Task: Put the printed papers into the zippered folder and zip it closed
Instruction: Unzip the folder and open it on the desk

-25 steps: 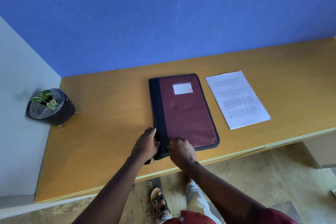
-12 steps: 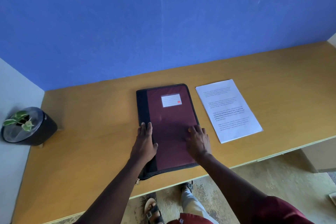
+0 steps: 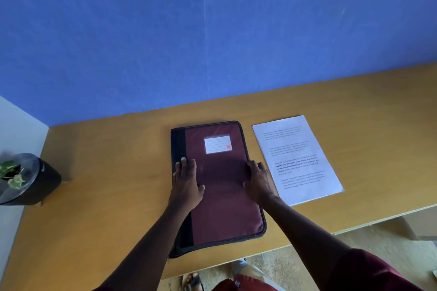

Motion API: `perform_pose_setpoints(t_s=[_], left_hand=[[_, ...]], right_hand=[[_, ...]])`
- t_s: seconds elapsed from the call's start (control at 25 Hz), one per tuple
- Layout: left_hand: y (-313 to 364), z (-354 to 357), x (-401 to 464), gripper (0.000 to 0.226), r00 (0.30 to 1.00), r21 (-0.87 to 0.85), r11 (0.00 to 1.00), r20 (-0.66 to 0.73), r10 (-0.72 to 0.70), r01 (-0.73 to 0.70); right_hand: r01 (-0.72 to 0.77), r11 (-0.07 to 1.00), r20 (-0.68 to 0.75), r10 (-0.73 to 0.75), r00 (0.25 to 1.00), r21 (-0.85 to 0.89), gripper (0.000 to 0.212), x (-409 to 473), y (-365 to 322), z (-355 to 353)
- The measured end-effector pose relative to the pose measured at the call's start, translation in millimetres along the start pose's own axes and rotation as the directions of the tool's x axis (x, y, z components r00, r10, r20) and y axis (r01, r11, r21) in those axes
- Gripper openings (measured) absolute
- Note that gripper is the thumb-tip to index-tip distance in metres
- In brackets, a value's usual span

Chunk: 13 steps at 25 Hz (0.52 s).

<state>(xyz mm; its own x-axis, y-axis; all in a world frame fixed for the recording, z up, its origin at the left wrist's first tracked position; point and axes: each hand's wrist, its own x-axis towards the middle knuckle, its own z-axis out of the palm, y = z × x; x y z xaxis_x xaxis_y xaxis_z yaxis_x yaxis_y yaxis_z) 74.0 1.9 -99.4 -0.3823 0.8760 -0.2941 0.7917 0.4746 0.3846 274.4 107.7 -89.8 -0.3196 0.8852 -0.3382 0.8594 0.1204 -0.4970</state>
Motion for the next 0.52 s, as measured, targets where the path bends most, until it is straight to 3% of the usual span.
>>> perform_pose_setpoints(t_s=[0.24, 0.52], left_hand=[[21, -5, 6, 0.083, 0.998, -0.028, 0.998, 0.002, 0.060, -0.060], [58, -31, 3, 0.076, 0.971, -0.086, 0.967, -0.015, 0.239, -0.239]], right_hand=[[-0.112, 0.971, -0.061, 0.128, 0.990, 0.214, 0.049, 9, -8, -10], [-0.102, 0.956, -0.176, 0.154, 0.972, 0.275, 0.029, 9, -27, -31]])
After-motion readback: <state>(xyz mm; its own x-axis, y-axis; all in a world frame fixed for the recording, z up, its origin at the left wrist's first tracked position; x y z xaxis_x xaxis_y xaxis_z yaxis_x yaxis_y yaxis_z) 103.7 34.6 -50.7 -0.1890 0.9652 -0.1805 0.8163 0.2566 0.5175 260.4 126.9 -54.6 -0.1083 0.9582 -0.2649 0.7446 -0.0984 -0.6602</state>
